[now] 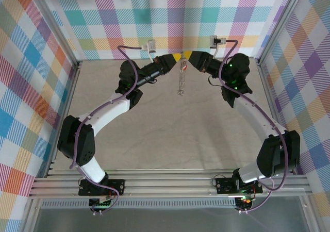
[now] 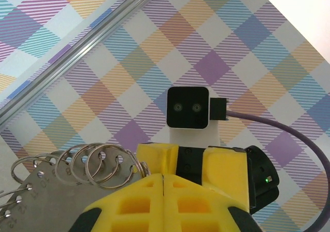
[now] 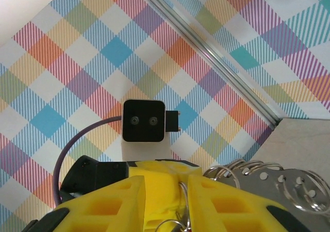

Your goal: Put the keys on the keyring

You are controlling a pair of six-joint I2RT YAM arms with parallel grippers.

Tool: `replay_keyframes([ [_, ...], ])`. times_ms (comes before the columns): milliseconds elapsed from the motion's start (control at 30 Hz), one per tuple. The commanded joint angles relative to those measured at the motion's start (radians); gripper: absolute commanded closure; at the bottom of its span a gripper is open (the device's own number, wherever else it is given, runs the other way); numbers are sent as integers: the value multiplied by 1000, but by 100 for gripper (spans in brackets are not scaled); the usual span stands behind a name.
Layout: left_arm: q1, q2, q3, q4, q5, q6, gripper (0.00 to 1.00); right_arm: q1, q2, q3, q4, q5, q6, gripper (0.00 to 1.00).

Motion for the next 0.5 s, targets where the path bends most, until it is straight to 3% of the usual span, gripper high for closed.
replay_keyframes([
  [0,-11,-1,44,90,11,-10,100,-5,10,19,51,-20,8,71],
  [467,-13,4,52,85,1,-6,100,-5,14,-23,80,-57,20,78],
])
